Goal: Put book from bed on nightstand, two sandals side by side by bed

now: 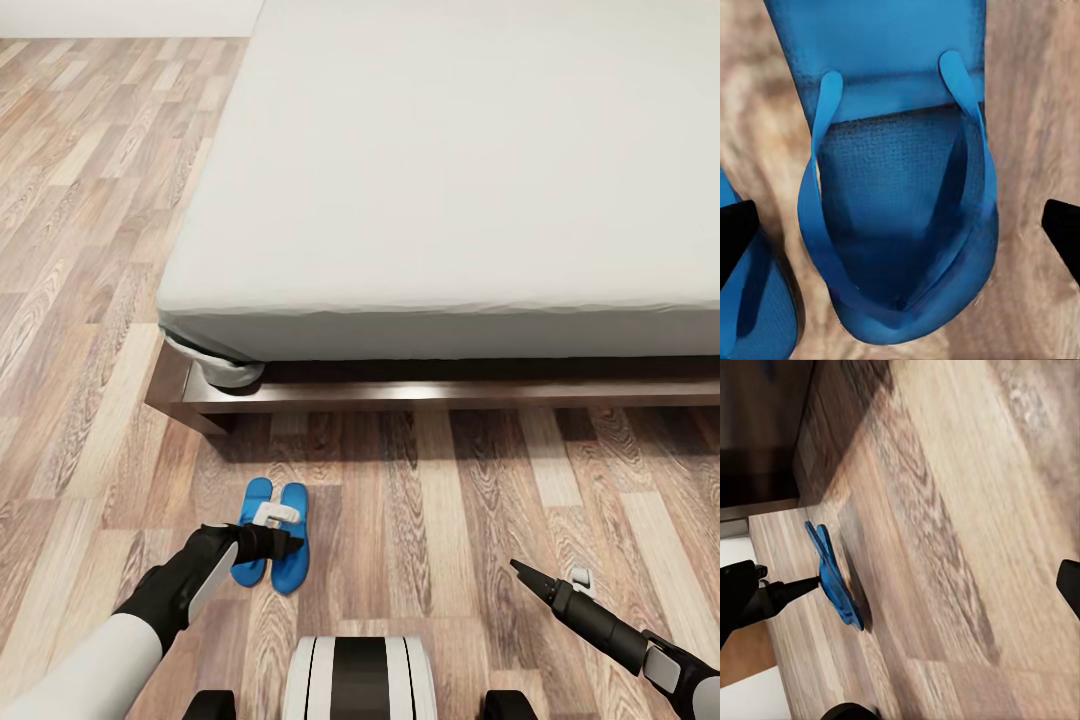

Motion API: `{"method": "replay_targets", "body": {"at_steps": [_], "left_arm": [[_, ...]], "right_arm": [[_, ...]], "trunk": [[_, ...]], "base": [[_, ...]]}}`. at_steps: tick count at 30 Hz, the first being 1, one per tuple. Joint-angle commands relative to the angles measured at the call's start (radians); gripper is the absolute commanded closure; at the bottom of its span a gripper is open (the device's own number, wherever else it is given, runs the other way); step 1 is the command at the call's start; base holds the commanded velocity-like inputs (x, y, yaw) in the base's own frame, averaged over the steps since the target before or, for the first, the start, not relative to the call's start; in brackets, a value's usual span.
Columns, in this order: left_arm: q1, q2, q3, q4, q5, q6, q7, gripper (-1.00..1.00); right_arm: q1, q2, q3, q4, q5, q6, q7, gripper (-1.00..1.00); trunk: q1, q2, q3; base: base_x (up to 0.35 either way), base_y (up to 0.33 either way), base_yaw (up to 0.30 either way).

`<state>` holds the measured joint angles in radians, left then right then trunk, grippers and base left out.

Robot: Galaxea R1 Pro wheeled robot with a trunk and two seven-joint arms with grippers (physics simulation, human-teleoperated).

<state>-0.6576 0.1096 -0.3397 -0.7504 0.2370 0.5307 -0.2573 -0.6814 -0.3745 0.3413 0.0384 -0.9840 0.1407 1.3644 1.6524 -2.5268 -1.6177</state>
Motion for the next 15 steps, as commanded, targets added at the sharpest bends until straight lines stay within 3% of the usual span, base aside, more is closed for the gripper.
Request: {"method": "replay_targets", "body": {"at_steps": [1,15], "left_arm": [[0.0,0.002,-0.002,-0.001,0.007,0.003,0.002,-1.0],[0.0,0.003,-0.001,-0.001,0.007,0.001,0.001,-1.0]], "right_arm": [[-0.002,0.0,0.008,0.003,-0.01,0.01,0.005,-1.0],[-0.001,0.0,0.008,0.004,-0.01,0.011,0.005,-1.0]], "trunk": [[0.0,0.0,-0.001],[0.0,0.0,-0.001]], "base": [[0.0,0.0,0.0],[0.0,0.0,0.0]]}}
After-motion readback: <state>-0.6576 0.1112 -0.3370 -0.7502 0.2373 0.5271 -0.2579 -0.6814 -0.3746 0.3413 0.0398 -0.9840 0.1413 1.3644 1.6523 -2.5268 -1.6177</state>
